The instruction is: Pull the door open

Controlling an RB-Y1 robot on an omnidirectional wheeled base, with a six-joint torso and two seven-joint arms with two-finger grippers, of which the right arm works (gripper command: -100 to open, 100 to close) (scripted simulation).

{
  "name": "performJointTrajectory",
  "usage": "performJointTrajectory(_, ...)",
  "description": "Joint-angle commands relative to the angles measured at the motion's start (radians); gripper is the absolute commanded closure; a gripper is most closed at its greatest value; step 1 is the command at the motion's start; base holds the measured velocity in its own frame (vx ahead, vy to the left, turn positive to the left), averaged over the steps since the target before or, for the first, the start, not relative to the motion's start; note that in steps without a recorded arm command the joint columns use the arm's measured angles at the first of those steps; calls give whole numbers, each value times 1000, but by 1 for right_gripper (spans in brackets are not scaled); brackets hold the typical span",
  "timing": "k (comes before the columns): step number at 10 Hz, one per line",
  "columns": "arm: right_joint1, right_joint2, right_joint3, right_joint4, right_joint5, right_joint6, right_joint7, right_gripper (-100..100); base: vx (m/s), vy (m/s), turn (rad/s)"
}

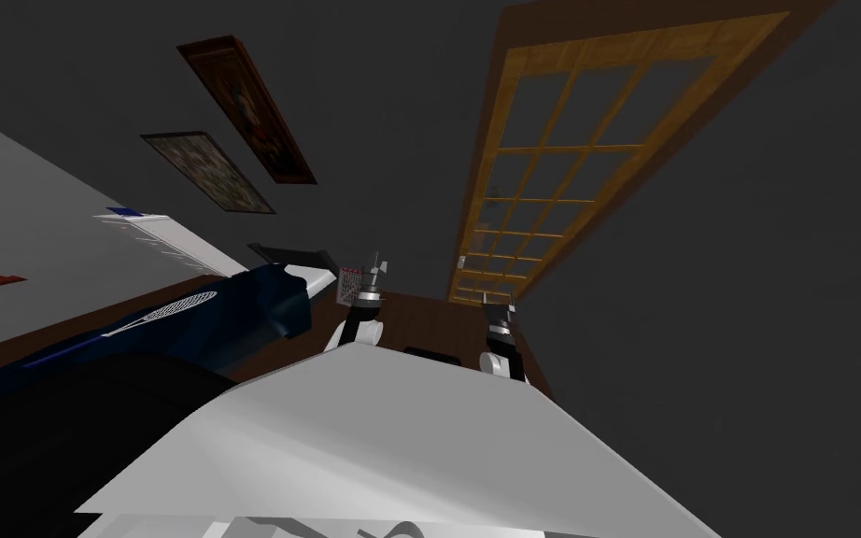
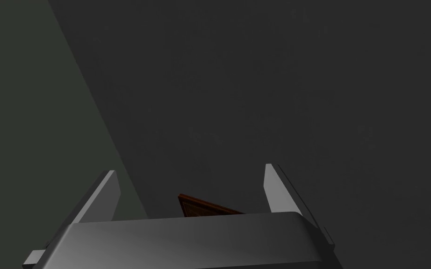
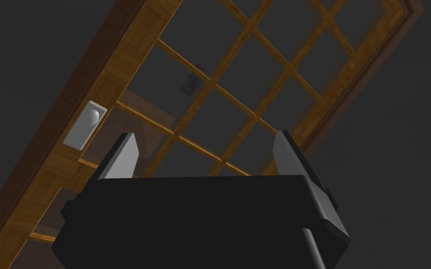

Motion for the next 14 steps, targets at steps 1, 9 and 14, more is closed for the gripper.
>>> performJointTrajectory(1, -8, -13, 11, 39, -25, -21, -36, -100, 111, 25, 90)
performJointTrajectory(9, -56, -64, 71, 230, -145, -106, -194, -100, 104, 8, 90)
performJointTrajectory(14, -85, -94, 108, 347, -220, -159, -291, -100, 101, 5, 85)
